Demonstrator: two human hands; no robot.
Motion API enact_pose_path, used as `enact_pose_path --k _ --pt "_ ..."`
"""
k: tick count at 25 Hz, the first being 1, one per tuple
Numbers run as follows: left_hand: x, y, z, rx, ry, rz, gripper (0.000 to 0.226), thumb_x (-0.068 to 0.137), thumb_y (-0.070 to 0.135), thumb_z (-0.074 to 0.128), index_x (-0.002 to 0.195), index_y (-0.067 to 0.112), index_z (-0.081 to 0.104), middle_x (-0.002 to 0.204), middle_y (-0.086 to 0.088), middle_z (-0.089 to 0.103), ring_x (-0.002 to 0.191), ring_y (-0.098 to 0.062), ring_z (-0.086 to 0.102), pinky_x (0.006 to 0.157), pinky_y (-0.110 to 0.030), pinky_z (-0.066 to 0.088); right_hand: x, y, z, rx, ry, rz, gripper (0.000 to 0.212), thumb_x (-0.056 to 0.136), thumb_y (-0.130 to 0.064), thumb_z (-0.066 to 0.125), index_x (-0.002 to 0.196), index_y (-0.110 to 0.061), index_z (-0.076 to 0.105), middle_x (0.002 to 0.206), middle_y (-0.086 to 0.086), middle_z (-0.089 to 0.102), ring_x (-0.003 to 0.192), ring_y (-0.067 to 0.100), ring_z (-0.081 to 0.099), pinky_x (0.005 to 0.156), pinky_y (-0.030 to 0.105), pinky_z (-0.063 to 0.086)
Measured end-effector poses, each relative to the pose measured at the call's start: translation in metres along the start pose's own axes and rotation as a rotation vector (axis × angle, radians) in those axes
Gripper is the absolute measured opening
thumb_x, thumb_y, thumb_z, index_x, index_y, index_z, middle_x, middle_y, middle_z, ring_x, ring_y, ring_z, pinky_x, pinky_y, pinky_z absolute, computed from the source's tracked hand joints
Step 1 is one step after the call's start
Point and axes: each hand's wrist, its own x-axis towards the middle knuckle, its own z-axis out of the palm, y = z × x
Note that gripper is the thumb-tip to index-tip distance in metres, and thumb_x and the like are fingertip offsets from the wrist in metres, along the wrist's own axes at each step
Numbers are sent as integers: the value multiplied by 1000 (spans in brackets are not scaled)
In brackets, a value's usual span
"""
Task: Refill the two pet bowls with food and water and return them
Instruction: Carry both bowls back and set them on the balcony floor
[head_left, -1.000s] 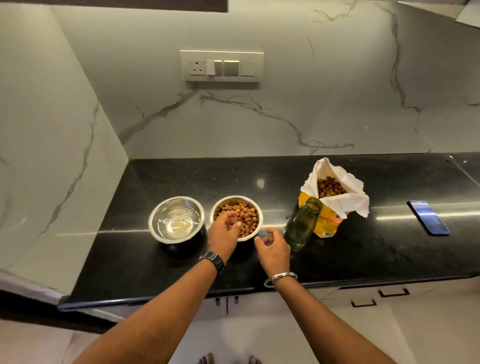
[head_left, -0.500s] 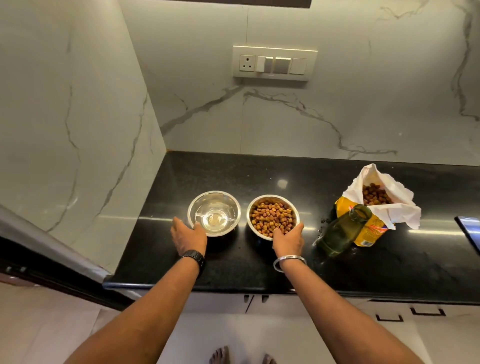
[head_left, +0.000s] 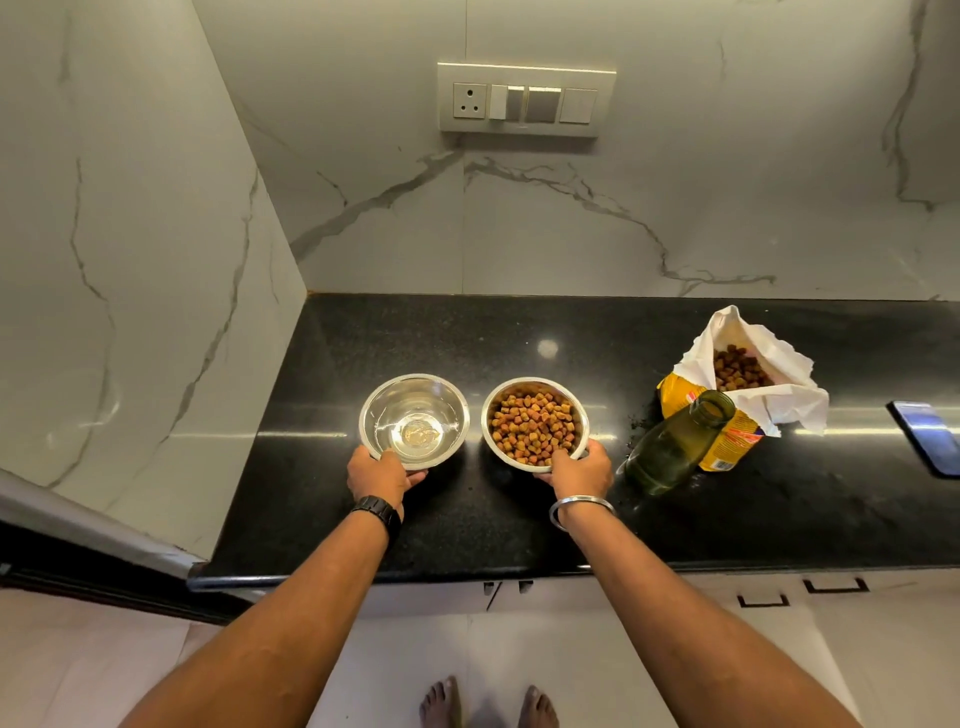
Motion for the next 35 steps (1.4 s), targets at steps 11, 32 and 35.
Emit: enact_pose_path --k 11,32,35 --pt "-11 -3 -11 48 25 28 30 103 -4 56 129 6 66 121 -17 73 74 -31 80 49 -31 64 -7 6 -11 23 -48 -28 36 94 3 70 129 -6 70 124 18 72 108 39 76 81 56 69" --pt "-192 -80 -184 -229 409 121 19 94 -5 58 106 3 70 97 -24 75 68 -38 78 44 -30 60 -114 63 -62 -126 -476 -254 33 89 -5 72 120 -14 75 109 17 77 92 37 80 69 53 70" --pt "-218 -94 -228 -252 490 109 17 96 -6 56 100 5 68 99 -23 74 79 -44 79 46 -34 63 -141 77 -51 -158 -576 -282 37 89 -3 73 125 -10 75 108 19 78 89 38 81 65 51 70"
